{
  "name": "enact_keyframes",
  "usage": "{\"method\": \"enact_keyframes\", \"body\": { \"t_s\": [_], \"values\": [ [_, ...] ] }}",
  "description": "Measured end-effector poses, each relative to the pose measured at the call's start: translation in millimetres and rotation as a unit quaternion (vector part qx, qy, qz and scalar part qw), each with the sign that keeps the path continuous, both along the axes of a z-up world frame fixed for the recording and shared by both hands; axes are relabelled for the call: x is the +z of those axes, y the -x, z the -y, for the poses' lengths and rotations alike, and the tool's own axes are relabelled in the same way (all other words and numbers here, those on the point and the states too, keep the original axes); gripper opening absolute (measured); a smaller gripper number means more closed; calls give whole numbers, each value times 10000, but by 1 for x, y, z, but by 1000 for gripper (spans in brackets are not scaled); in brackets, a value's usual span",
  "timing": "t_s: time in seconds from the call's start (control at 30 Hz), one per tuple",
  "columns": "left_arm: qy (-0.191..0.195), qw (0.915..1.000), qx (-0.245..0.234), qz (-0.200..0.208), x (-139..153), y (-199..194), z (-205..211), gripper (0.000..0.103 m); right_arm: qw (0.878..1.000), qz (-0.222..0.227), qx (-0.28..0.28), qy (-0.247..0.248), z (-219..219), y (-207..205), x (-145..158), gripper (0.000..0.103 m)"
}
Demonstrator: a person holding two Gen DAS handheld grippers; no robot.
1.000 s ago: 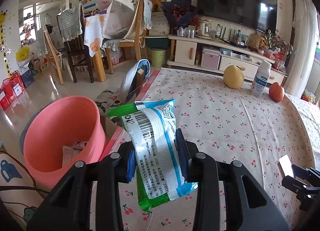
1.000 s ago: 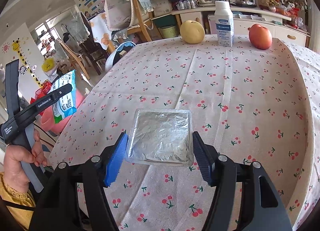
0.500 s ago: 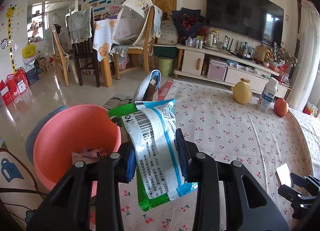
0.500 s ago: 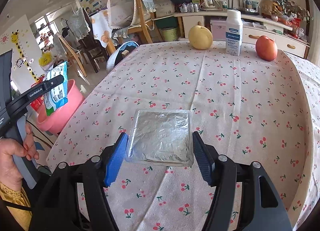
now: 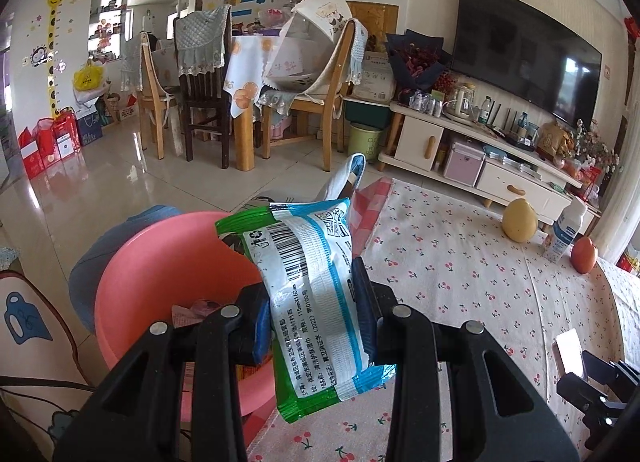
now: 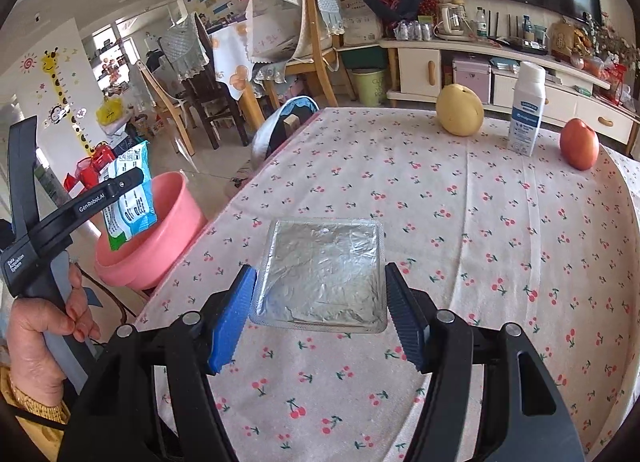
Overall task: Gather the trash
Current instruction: 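Carry the snack bag and foil packet to the pink bucket with both grippers, then open both grippers over the pink bucket to drop the items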
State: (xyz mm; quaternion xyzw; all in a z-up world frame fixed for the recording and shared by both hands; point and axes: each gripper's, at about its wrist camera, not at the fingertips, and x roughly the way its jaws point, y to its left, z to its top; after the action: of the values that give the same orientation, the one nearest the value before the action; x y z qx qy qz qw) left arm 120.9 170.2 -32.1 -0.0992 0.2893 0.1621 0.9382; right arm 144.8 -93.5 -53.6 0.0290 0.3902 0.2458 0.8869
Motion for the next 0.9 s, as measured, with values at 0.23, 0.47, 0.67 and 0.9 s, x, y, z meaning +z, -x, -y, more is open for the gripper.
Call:
{"method": "enact_keyframes", "body": {
  "t_s": [0.23, 0.47, 0.67, 0.9],
  "values": [
    [177, 9994, 289, 11, 0, -2, -26, 37, 9995, 61, 269, -175, -42, -12, 16, 65],
    [437, 9976, 530, -83, -6, -4, -54, 37, 9974, 183, 623, -303, -91, -27, 30, 65],
    [556, 9954, 767, -158, -10, -2, -76, 37, 9946, 213, 964, -331, -135, -37, 34, 65],
    [673, 9922, 1017, -270, -16, -1, -98, 37, 9909, 188, 1294, -327, -182, -46, 31, 65]
  ]
}}
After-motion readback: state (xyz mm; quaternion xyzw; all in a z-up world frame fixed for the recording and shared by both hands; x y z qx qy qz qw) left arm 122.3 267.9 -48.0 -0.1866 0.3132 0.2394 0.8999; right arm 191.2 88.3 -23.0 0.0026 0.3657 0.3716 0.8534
